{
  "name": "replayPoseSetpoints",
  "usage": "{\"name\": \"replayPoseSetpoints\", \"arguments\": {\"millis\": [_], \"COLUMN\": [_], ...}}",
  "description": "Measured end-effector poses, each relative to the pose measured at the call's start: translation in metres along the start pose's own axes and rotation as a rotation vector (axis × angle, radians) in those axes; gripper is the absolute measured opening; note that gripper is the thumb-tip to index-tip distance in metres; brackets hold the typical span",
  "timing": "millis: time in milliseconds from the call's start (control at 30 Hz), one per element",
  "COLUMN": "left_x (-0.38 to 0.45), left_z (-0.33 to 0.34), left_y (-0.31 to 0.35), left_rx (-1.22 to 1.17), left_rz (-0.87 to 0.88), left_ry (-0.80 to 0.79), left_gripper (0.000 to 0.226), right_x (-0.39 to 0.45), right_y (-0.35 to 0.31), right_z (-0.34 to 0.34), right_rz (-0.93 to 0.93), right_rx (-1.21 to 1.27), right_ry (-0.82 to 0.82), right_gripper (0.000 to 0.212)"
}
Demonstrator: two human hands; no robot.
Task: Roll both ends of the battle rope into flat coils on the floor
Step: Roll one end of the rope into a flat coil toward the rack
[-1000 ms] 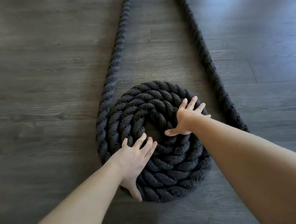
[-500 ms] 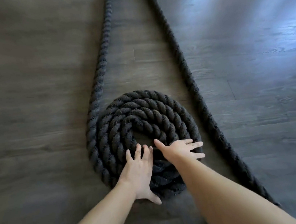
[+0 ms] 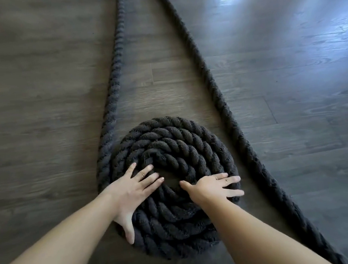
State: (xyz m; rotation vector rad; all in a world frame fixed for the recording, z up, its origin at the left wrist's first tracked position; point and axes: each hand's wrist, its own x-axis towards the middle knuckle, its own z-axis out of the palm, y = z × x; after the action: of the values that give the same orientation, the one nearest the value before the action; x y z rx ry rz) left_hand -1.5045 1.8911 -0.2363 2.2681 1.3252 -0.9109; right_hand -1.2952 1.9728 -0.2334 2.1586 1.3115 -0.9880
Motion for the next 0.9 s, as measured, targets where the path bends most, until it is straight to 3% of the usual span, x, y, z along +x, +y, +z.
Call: {"name": "replayPoseSetpoints", "arguments": {"millis": [900], "left_x": [0.03], "left_z": [-0.032], "left_y": [0.013], "left_rx": [-0.145], "left_rz": [-0.301], "left_ry": [-0.027], "left_gripper": [0.169], "right_x": [0.056], "right_y": [-0.069], "right_z": [-0.057], "right_rz": [-0.236], "right_rx": [-0.341], "right_ry": [0.043], "right_gripper": [0.153]}}
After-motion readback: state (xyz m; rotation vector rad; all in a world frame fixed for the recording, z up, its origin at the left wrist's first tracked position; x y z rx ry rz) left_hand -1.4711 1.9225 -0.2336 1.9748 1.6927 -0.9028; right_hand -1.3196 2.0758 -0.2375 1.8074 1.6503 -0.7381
